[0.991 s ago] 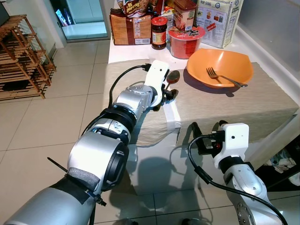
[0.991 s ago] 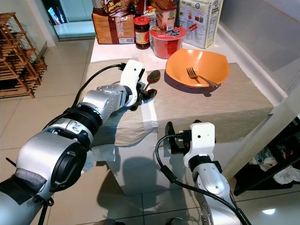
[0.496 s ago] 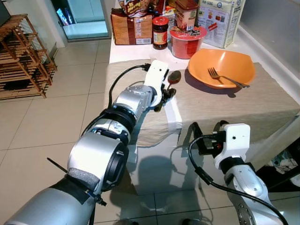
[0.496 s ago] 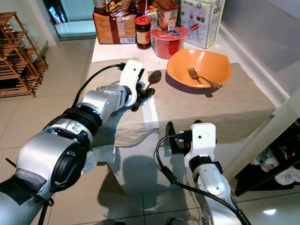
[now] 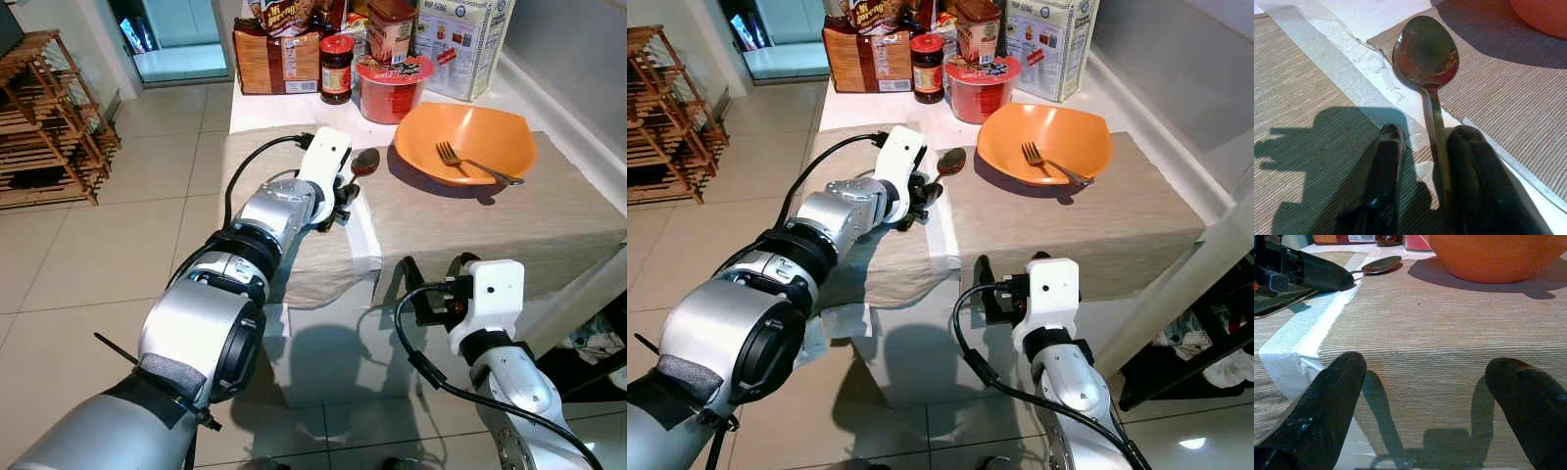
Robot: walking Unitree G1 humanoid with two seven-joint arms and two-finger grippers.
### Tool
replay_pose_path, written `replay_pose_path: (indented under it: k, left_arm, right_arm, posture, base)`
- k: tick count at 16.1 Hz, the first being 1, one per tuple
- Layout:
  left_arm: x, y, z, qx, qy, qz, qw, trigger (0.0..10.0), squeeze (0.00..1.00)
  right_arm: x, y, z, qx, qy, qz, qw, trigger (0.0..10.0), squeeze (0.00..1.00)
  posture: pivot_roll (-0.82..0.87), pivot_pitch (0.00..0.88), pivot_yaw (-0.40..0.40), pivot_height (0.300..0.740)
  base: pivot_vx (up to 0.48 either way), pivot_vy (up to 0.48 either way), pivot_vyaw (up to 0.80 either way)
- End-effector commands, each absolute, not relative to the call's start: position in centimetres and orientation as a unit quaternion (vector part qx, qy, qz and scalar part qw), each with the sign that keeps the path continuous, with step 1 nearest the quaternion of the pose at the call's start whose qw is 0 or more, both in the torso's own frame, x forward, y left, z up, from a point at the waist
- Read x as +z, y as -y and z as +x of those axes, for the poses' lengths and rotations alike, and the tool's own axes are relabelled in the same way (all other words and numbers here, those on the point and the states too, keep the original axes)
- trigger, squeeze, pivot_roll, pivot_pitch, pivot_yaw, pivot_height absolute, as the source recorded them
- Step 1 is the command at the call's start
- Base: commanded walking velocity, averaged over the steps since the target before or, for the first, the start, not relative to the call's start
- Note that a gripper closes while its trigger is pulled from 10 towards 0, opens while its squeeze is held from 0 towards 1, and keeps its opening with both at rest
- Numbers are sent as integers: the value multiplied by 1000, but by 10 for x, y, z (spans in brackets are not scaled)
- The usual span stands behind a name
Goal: Setting the table
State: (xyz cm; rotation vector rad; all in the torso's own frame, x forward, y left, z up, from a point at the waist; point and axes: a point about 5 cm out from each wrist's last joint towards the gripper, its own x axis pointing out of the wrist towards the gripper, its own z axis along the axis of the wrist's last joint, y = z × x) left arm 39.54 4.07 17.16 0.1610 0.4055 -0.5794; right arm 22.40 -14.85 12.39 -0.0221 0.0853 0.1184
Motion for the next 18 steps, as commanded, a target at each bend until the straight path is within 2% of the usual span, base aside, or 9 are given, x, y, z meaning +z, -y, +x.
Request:
replay_pose_path:
  k: [1, 4, 9, 10, 13, 17, 18]
  left_arm:
    - [133, -44, 381, -291, -278, 88, 911, 0, 0]
    - [130, -42, 379, -300, -278, 89, 908, 0, 0]
    - [146, -37, 385, -302, -245, 27, 921, 0, 0]
    - [167, -33, 391, -311, -206, -15, 928, 0, 0]
    - [193, -28, 395, -334, -161, -59, 927, 0, 0]
    - [208, -36, 398, -327, -116, -80, 934, 0, 0]
    - [207, -45, 400, -308, -103, -68, 943, 0, 0]
  right_arm:
    - [127, 147, 223, 61, -41, -10, 997, 10000, 0]
    - [126, 146, 222, 61, -43, -9, 997, 10000, 0]
    - [126, 146, 222, 59, -44, -8, 997, 10000, 0]
    - [126, 147, 221, 58, -45, -8, 997, 10000, 0]
    - [125, 149, 222, 56, -46, -9, 997, 10000, 0]
    - [125, 149, 224, 57, -46, -10, 997, 10000, 0]
    - [124, 148, 224, 58, -46, -9, 997, 10000, 0]
  posture:
    - [-169, 52, 85, 740]
    - [-168, 56, 86, 740]
    - [-168, 63, 89, 740]
    - [-167, 64, 87, 740]
    - [-163, 63, 83, 740]
    - [-155, 58, 81, 740]
    - [-150, 57, 80, 740]
  base:
    - [0, 0, 0]
    - [0, 0, 0]
    - [0, 0, 0]
    - [0, 0, 0]
    - [0, 0, 0]
    - [0, 0, 0]
    - [0, 0, 0]
